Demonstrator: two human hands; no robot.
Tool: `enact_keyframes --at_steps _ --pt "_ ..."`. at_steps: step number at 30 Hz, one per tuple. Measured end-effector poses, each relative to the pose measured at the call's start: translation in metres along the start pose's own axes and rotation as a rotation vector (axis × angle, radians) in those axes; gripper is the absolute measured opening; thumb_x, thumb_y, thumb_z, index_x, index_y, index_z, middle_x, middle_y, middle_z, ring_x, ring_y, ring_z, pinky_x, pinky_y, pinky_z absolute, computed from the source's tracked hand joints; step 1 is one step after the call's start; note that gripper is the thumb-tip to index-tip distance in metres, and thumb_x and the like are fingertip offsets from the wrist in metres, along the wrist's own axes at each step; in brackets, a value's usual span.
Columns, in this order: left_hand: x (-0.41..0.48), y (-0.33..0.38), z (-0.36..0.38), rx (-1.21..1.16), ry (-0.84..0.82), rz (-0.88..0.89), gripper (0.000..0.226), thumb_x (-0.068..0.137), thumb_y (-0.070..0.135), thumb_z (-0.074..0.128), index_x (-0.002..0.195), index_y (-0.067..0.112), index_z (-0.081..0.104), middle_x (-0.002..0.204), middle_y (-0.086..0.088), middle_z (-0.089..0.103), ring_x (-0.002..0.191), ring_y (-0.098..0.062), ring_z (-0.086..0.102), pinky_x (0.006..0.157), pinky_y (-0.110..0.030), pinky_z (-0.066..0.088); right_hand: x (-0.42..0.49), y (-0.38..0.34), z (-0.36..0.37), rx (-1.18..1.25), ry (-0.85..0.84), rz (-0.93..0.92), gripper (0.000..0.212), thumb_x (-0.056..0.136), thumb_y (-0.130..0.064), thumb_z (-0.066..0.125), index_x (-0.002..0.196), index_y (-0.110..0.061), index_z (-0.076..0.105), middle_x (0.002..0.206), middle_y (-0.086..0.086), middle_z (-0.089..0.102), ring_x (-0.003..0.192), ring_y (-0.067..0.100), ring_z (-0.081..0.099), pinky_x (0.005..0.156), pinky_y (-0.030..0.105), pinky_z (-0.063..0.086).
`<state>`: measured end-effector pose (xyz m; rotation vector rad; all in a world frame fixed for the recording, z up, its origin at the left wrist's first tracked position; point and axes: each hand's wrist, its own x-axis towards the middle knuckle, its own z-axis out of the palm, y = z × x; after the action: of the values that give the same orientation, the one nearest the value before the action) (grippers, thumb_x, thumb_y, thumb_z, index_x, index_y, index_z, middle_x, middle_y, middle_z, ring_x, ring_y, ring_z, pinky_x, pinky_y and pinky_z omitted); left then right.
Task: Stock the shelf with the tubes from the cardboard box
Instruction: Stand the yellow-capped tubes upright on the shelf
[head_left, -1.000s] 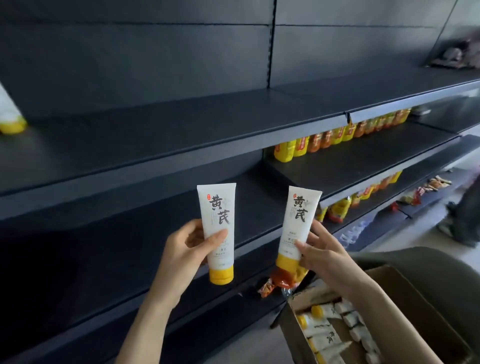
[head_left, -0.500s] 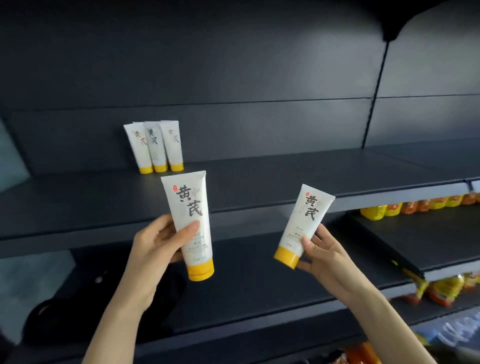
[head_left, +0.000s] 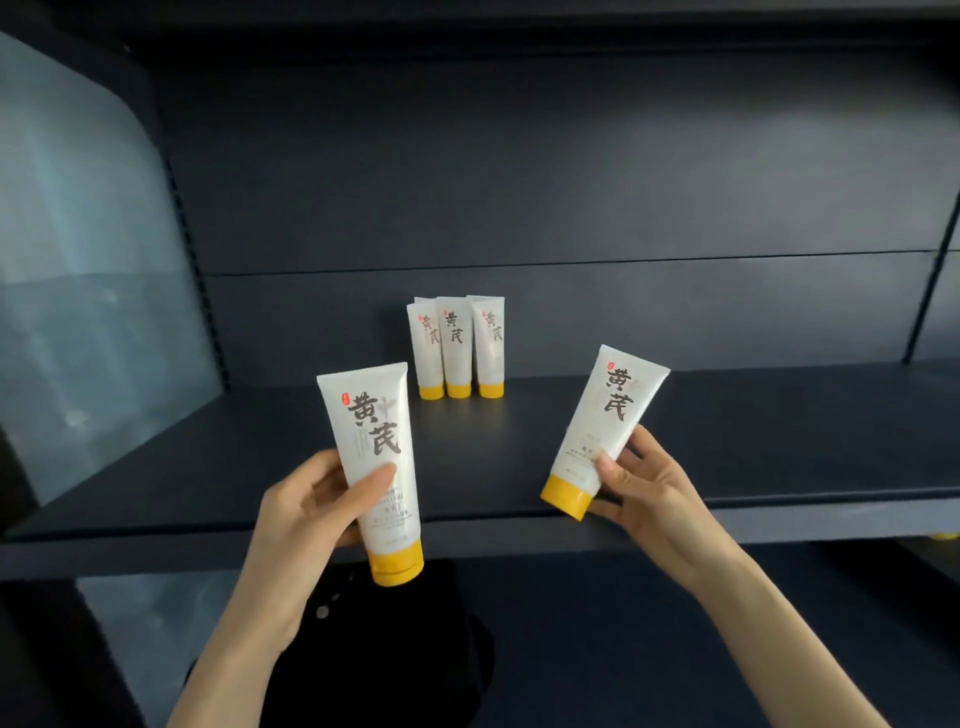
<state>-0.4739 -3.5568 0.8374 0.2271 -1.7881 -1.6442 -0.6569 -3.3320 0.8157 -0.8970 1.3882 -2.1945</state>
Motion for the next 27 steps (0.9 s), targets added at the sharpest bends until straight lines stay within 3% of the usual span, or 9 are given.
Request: enact_keyframes --at_steps 7,12,16,23,27 --pt "0.025 0.007 -0.005 0.023 0.050 0.038 0.034 0.061 0.040 0.072 0.093 0.028 0.073 0.097 0.001 0.074 0.088 -0.013 0.071 0.062 -0.021 0.056 0.094 -0.015 0.037 -0.210 -0.070 -0.056 0.049 0.080 -0.010 0.069 0.125 -0.018 0.051 0.117 0.002 0.067 0.104 0.024 0.066 0.081 0.044 0.057" --pt "0.043 0.011 -0.004 0.065 0.083 0.060 0.033 0.060 0.043 0.072 0.091 0.033 0.073 0.097 0.005 0.074 0.089 -0.010 0.070 0.063 -0.019 0.056 0.171 0.002 0.065 -0.407 -0.096 -0.048 0.046 0.084 -0.001 0.067 0.121 -0.020 0.050 0.120 0.004 0.062 0.109 0.020 0.062 0.081 0.031 0.057" --pt "0.056 0.008 -0.006 0.091 0.109 0.070 0.035 0.060 0.045 0.072 0.093 0.032 0.072 0.098 0.006 0.074 0.091 -0.010 0.070 0.064 -0.021 0.057 0.215 0.035 0.075 -0.531 -0.095 0.004 0.051 0.085 -0.003 0.067 0.129 -0.015 0.045 0.124 0.005 0.057 0.112 0.020 0.057 0.092 0.036 0.051" --pt "0.072 0.001 -0.009 0.109 0.147 0.078 0.041 0.060 0.043 0.071 0.099 0.028 0.070 0.099 0.008 0.074 0.092 -0.008 0.069 0.064 -0.020 0.057 0.246 0.075 0.072 -0.601 -0.105 0.027 0.052 0.085 -0.003 0.067 0.130 -0.016 0.043 0.117 -0.002 0.054 0.105 0.013 0.053 0.084 0.026 0.047" --pt "0.078 -0.003 -0.011 0.111 0.162 0.082 0.044 0.060 0.041 0.071 0.101 0.025 0.069 0.099 0.008 0.074 0.091 -0.008 0.069 0.063 -0.018 0.055 0.252 0.084 0.075 -0.636 -0.105 0.024 0.053 0.086 -0.006 0.066 0.132 -0.016 0.040 0.124 -0.001 0.053 0.112 0.017 0.053 0.097 0.038 0.049"
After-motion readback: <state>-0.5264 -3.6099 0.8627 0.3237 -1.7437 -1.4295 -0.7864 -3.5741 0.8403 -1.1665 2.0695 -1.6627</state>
